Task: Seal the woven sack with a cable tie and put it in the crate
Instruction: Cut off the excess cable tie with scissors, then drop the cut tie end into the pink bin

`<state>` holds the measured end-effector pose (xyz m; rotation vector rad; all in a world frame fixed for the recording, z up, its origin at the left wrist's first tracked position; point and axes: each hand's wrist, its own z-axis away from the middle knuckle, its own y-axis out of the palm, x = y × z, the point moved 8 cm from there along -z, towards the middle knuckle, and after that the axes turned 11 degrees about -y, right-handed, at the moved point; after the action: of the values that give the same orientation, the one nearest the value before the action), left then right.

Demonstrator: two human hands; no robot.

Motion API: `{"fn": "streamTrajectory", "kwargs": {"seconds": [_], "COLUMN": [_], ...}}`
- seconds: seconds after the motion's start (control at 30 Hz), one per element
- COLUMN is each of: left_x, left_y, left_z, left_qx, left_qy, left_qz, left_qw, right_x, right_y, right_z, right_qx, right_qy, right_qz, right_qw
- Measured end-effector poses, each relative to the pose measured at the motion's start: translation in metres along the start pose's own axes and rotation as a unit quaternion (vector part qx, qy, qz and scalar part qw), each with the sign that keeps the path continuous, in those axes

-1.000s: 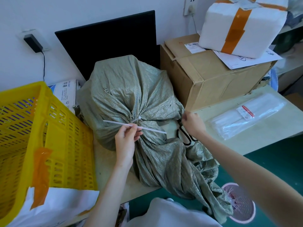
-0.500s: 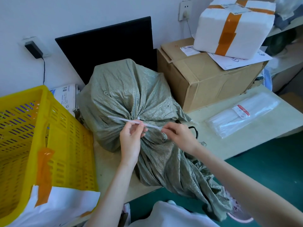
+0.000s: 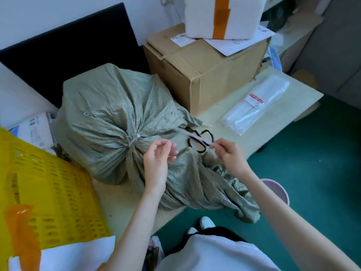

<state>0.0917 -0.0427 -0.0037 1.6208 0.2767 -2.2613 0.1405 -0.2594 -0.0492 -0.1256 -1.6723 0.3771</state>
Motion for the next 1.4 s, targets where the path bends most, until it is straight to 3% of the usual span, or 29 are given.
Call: {"fn": "streamTrajectory", "kwargs": {"seconds": [0.2,0.4,0.57,0.97,1.13,1.4], "left_x": [0.028,0.053,0.069,0.131,0.158,0.198], "left_y": [0.057,0.122,0.184,0.307,0.338,0.361], "left_z": [-0.004,0.004,0.006,0.0,-0.009,-0.022], "left_qx": [0.101,0.201,0.263,0.34,0.346,0.347], "left_qy": [-0.055,-0.092,-0.109,-0.159,-0.185,-0.209], "left_qz": [-0.064,-0.13,-0.174,-0.317,-0.337,-0.375], "left_qw": [0.991,0.967,0.943,0.871,0.856,0.834], "right_x": [-0.044,-0.092,-0.149,-0.271,-0.323,-0.381], "right_y": [-0.06,-0.106,-0.135,-0.169,-0.181,-0.187], "right_z": [0.051,0.108,0.154,0.189,0.202,0.206], "right_qx": [-0.188,-0.347,-0.442,-0.449,-0.423,-0.413], "right_qy": [0.071,0.17,0.271,0.447,0.513,0.548], "right_qz": [-0.055,-0.107,-0.163,-0.219,-0.204,-0.183], "right_qw": [0.978,0.916,0.84,0.742,0.718,0.704]}}
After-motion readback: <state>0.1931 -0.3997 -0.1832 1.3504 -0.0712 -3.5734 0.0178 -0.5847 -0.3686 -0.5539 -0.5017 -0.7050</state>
